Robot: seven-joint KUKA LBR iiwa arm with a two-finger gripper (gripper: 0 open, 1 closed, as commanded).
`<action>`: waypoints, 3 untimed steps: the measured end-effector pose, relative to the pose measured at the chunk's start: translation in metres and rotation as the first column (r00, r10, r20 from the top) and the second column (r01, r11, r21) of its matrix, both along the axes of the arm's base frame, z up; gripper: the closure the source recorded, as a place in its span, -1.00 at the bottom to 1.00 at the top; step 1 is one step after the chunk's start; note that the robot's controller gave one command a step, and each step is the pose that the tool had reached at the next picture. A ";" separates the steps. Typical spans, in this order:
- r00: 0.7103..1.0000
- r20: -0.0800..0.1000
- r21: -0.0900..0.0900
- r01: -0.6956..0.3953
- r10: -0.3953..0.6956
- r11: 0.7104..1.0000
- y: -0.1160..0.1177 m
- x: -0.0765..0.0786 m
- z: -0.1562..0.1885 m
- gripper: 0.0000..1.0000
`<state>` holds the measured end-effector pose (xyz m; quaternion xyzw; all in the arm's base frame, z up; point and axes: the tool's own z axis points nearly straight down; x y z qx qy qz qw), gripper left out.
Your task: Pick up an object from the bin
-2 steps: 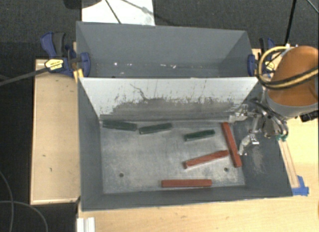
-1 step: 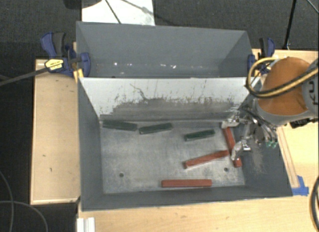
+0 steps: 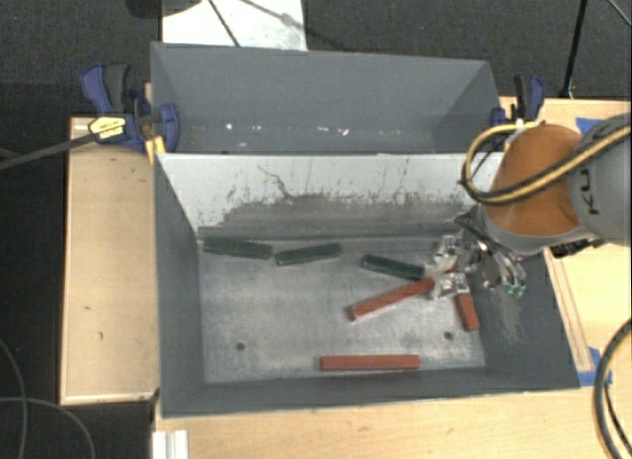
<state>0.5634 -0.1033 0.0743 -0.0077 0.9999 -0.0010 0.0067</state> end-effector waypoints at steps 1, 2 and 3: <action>1.000 0.000 0.000 -0.002 0.002 1.000 0.000 0.000 0.000 1.00; 0.991 0.000 -0.005 -0.134 0.134 0.991 0.010 -0.005 0.000 1.00; 0.867 -0.001 -0.009 -0.498 0.498 0.867 0.025 -0.005 0.001 1.00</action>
Offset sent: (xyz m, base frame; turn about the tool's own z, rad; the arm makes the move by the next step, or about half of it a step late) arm -0.0147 0.0279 -0.0043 -0.2975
